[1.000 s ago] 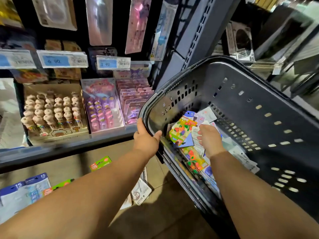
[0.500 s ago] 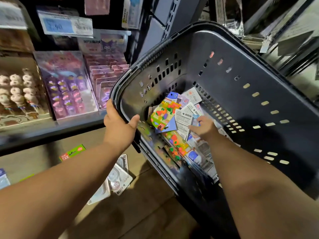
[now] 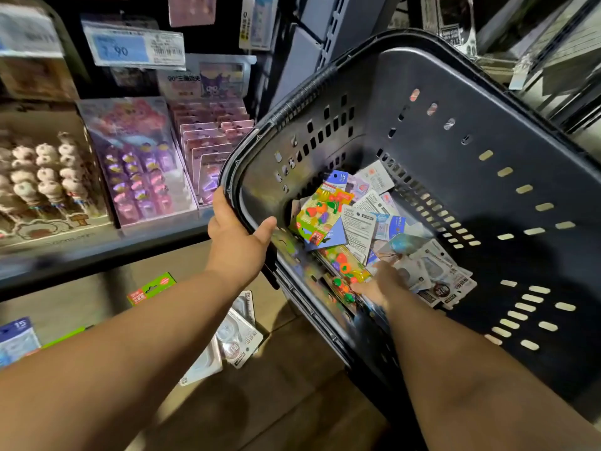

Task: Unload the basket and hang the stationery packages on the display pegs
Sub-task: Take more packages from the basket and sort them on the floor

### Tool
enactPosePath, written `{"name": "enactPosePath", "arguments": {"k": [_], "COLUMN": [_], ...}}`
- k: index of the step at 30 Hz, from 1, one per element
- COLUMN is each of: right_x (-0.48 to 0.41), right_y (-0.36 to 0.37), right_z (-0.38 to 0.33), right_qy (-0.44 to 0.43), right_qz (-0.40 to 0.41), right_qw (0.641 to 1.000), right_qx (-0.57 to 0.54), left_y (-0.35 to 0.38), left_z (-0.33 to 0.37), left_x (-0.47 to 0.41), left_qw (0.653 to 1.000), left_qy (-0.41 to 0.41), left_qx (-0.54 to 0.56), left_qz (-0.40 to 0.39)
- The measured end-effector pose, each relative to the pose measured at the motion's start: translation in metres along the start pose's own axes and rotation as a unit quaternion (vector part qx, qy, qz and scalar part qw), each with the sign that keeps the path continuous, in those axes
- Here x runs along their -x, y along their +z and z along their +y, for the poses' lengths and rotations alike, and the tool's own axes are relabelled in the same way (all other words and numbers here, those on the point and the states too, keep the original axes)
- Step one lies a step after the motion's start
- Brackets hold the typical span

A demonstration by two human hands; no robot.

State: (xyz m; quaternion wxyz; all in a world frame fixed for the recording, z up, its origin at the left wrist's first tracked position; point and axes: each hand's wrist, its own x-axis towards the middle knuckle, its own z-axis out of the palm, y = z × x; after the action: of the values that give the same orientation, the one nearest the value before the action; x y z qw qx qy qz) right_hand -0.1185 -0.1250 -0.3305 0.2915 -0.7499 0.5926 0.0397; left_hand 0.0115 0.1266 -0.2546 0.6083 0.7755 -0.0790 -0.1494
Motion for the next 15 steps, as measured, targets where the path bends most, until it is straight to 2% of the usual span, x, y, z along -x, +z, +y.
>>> {"name": "enactPosePath", "arguments": {"k": [4,8,10,15], "right_x": [0.002,0.003,0.007,0.017], "right_y": [-0.01,-0.015,-0.015,-0.013], "right_z": [0.006,0.004,0.003,0.0], "right_qy": [-0.027,-0.046,-0.064,-0.074], "right_qz": [-0.005,-0.06,-0.062,-0.055], "right_qw": [0.997,0.987,0.982,0.985], "right_qx": [0.076,0.141,0.164,0.143], "left_y": [-0.002,-0.003,-0.004,-0.006], "left_z": [-0.001,-0.004,-0.003,-0.005], "left_x": [-0.001,0.0,0.001,-0.002], "left_qw": [1.0,1.0,0.999,0.999], "left_qy": [0.001,-0.001,-0.007,-0.008], "left_qx": [0.0,0.006,0.016,0.021], "left_qz": [-0.012,-0.018,-0.027,-0.034]}}
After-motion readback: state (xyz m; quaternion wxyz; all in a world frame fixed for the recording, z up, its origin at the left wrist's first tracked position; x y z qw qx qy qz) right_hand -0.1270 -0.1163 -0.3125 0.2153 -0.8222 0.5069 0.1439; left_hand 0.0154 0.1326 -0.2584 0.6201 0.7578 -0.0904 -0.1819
